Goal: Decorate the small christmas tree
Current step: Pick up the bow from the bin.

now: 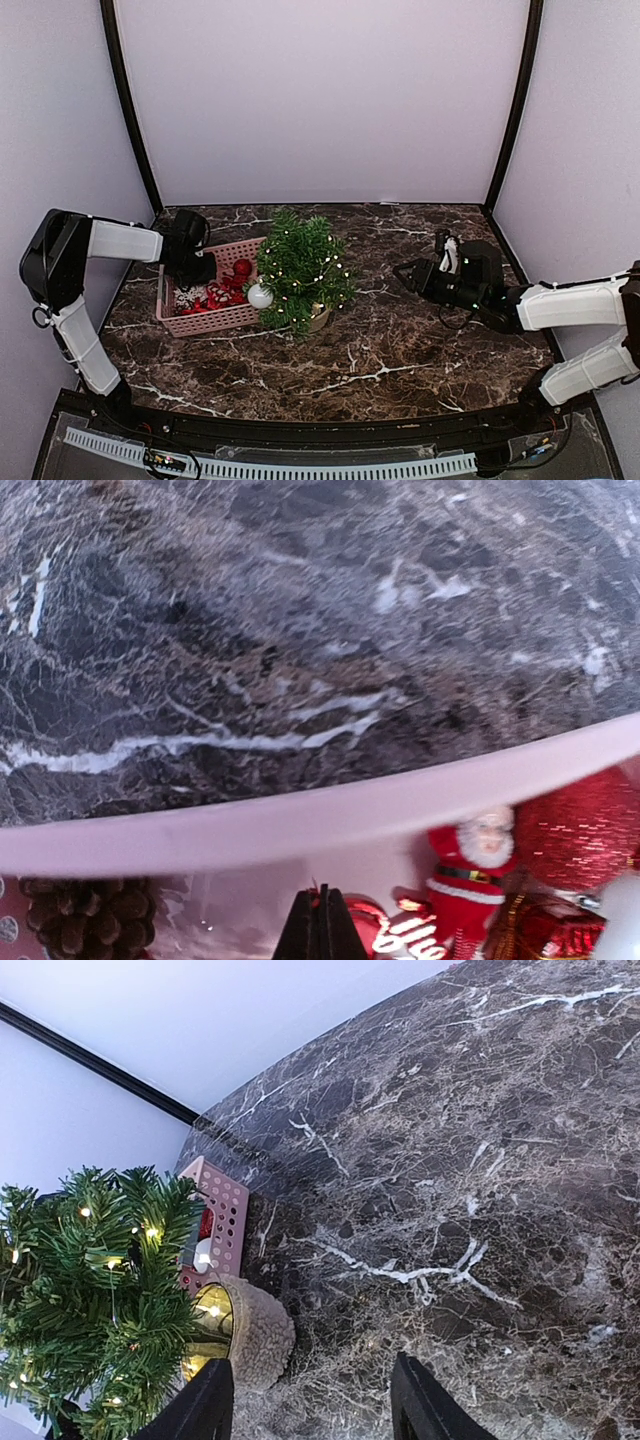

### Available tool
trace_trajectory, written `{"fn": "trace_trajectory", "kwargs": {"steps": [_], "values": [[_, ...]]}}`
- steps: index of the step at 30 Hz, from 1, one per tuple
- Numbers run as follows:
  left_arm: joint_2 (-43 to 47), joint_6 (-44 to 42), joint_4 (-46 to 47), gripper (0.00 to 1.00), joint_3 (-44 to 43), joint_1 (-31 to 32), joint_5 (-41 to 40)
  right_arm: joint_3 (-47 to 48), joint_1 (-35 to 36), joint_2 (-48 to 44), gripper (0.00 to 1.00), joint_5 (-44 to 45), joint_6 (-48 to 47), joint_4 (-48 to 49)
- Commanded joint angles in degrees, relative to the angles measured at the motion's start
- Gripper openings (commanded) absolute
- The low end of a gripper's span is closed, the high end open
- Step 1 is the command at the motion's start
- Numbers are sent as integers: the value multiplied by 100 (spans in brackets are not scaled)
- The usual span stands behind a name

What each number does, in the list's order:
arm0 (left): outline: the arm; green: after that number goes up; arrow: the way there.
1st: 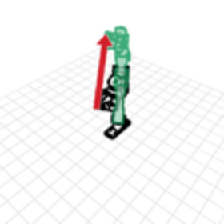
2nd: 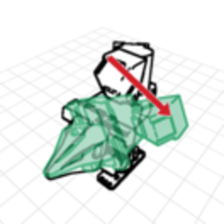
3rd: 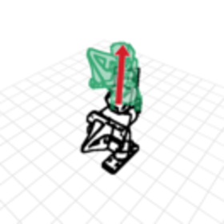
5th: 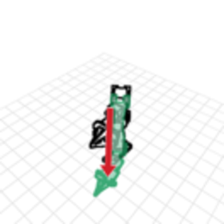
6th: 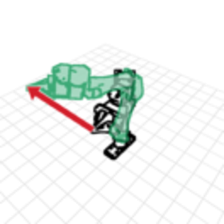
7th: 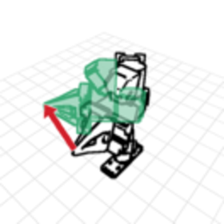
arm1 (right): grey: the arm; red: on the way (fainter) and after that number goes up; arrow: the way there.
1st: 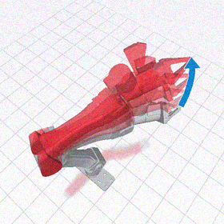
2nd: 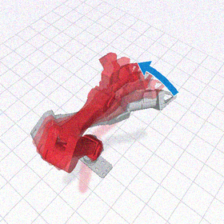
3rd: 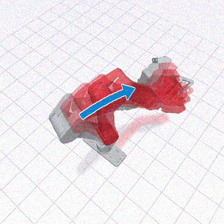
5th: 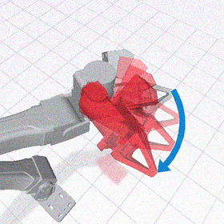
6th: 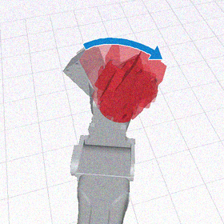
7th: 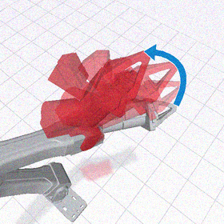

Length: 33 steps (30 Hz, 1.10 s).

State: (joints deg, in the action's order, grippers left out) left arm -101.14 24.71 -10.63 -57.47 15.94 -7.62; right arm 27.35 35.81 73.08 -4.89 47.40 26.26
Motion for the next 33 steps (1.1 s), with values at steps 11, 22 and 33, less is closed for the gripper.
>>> {"fn": "trace_trajectory", "kwargs": {"steps": [11,22,33], "values": [[1995,-531,478,0,505,-30,997,255,-39,-24,53,67,-38,-77],[3029,-719,324,0,724,-30,1853,322,-41,-105,52,111,-38,-200],[3774,-1030,142,0,1016,-3,3214,329,-24,-516,54,-209,-287,-347]]}}
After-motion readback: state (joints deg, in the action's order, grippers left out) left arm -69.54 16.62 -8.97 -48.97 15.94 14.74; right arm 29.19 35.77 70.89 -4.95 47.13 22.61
